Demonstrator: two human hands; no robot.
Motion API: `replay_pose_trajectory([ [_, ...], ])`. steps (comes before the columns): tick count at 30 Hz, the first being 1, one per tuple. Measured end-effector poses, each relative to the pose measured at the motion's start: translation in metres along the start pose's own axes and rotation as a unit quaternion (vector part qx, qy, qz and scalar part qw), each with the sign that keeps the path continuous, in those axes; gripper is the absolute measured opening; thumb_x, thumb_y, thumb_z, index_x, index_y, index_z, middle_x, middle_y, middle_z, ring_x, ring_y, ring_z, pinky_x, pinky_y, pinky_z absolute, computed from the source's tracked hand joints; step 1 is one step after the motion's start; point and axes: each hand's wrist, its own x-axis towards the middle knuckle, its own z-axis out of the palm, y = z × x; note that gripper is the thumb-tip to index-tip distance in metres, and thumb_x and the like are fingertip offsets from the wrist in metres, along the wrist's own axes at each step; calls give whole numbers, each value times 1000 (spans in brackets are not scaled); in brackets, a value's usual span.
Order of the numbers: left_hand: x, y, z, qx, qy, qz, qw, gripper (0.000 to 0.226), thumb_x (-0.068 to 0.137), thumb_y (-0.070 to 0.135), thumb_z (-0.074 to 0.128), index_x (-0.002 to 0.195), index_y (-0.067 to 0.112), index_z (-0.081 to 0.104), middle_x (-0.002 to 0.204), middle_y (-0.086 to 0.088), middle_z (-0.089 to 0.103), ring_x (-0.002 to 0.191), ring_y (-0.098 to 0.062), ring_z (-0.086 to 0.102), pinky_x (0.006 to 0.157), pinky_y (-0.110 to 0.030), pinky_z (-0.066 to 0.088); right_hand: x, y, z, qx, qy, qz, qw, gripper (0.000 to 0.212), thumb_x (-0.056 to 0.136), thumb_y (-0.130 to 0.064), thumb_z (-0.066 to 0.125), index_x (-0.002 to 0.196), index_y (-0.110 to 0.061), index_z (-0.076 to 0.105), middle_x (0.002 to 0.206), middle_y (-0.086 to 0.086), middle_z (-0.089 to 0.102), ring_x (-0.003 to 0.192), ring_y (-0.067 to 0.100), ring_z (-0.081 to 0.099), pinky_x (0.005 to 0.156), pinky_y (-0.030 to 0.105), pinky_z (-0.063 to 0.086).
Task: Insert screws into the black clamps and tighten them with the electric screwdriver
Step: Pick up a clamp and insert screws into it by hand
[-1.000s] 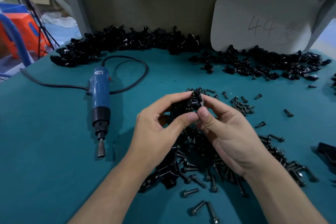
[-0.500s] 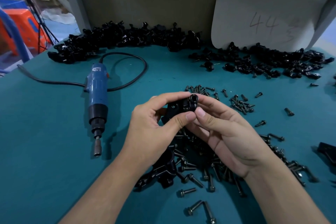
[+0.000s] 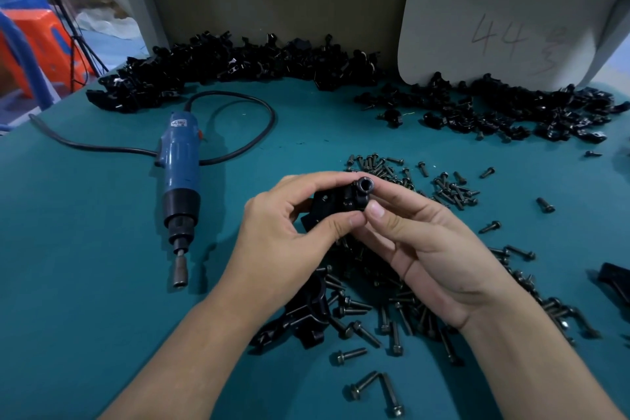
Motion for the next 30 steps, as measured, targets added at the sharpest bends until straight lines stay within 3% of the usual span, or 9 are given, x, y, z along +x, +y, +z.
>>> replay_pose_trajectory([
  [10,0,5,-2,-26,-4,-12,1000,34,81,25,85,113,35,79,111,5,78,109,-17,74,99,-39,57,-1,0,-1,-11,-17,-2,1000,40,72,-12,77,112,-17,80,100,6,78,96,15,75,85,22,58],
  [17,1,4,-1,-45,-21,-2,999,34,82,20,86,113,34,78,112,12,78,111,-10,73,97,-26,57,-2,0,-1,-11,-4,1,1000,41,68,-11,78,108,-17,81,94,6,77,91,15,75,81,21,58],
  [21,0,4,-1,-42,-20,-14,999,33,83,19,85,113,30,77,110,11,79,109,-13,74,97,-32,58,-2,0,-1,-5,9,7,1000,41,66,-8,79,107,-11,77,89,10,71,85,17,74,79,23,59],
  [26,0,2,2,-62,5,-28,998,31,83,18,83,112,23,76,107,8,79,103,-11,75,93,-26,58,-2,2,1,-11,10,-9,1000,25,71,-12,79,96,-11,80,105,18,76,96,23,75,84,27,60],
  [30,2,-1,4,-82,27,-53,995,27,88,17,80,113,25,74,108,9,79,105,-9,74,92,-21,56,0,7,4,-70,34,-45,996,23,79,-14,72,100,-11,80,107,12,78,100,20,75,83,26,60],
])
